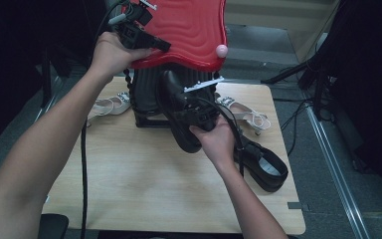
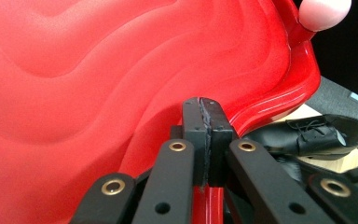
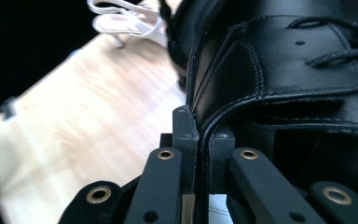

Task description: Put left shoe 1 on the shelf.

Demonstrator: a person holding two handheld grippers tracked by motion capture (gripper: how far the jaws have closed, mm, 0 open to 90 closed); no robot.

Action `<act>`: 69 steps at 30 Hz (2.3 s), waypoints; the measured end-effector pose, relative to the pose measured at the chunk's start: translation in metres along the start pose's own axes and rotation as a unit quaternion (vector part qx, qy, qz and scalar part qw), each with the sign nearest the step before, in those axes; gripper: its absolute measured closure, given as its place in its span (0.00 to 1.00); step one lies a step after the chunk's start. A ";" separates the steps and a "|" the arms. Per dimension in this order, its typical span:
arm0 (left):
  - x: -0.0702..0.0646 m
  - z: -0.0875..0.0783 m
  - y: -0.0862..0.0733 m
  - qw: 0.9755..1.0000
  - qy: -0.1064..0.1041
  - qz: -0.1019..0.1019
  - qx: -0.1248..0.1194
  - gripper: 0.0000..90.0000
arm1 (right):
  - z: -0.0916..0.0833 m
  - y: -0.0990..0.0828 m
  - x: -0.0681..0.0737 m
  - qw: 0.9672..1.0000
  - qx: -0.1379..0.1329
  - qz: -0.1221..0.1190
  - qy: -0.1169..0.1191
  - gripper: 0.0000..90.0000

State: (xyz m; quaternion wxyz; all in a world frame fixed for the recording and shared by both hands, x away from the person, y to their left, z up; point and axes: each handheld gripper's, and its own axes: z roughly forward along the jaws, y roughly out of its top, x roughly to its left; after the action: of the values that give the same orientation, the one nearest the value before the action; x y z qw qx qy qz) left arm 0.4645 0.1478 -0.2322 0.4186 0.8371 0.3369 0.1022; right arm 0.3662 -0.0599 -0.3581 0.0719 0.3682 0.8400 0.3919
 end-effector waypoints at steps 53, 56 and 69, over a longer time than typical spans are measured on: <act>-0.005 0.001 -0.003 1.000 0.020 0.004 -0.015 1.00 | 0.084 0.043 0.013 0.996 -0.057 0.001 -0.073 0.77; -0.005 0.001 -0.003 1.000 0.020 -0.001 -0.016 1.00 | 0.073 0.041 0.012 0.996 -0.064 0.015 -0.065 0.82; -0.004 0.002 -0.004 1.000 0.015 -0.009 -0.020 1.00 | 0.011 -0.011 0.023 0.997 -0.068 -0.011 -0.018 1.00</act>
State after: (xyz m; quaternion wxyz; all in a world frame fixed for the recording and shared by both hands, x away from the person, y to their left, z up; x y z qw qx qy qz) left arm 0.4605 0.1458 -0.2359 0.4312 0.8239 0.3483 0.1179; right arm 0.3479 -0.0422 -0.3698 0.1166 0.3605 0.8138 0.4407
